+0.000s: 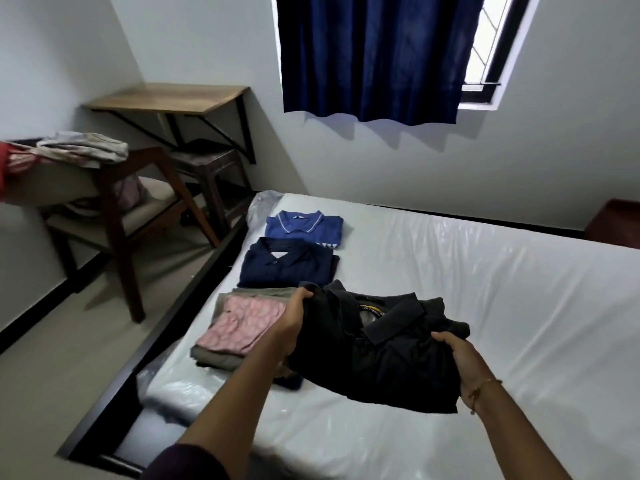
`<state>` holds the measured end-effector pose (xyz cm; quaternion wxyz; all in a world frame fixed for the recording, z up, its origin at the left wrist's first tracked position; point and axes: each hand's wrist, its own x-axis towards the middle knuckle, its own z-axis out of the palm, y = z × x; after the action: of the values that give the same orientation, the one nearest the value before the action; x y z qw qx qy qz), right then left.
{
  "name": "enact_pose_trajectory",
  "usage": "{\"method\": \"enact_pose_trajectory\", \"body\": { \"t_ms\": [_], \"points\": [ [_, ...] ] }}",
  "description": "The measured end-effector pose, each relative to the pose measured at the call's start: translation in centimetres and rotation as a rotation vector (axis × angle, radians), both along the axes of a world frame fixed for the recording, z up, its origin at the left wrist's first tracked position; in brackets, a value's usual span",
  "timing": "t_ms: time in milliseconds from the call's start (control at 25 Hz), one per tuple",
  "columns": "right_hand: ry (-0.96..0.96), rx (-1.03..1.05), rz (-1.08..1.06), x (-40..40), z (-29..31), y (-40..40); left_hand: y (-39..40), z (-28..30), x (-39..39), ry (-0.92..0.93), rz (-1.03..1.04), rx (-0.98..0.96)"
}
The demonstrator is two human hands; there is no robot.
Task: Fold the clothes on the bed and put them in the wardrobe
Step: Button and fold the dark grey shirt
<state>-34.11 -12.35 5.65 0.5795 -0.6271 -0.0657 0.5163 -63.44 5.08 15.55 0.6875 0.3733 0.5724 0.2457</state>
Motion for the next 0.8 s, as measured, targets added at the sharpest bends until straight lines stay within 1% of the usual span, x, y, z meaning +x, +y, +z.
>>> {"method": "enact_pose_trajectory", "body": {
  "t_ms": [160,280,400,480,560,680,800],
  "points": [
    [-0.007,0.001,0.033,-5.9,0.0,3.9,3.9,-1.0,-7.2,0.099,0.083,0.014],
    [-0.011,0.016,0.019,-8.1,-0.6,7.8,8.6,-1.9,-9.5,0.106,0.037,0.000],
    [-0.027,0.001,0.008,-7.5,-2.1,13.3,14.2,-3.3,-9.7,0.045,0.008,0.005],
    [-0.044,-0.029,0.010,-7.1,-3.3,16.8,17.3,-4.8,-9.0,-0.003,0.015,0.050],
    [-0.070,-0.075,0.015,-7.0,-5.0,20.6,20.6,-6.5,-8.1,0.045,0.010,0.103],
    [-0.117,-0.076,0.066,-6.9,-6.9,26.8,26.0,-9.0,-6.7,0.189,0.077,0.173],
    [-0.179,-0.075,0.108,-6.5,-8.1,33.3,31.9,-10.9,-5.6,0.170,0.137,0.213]
  ]
}}
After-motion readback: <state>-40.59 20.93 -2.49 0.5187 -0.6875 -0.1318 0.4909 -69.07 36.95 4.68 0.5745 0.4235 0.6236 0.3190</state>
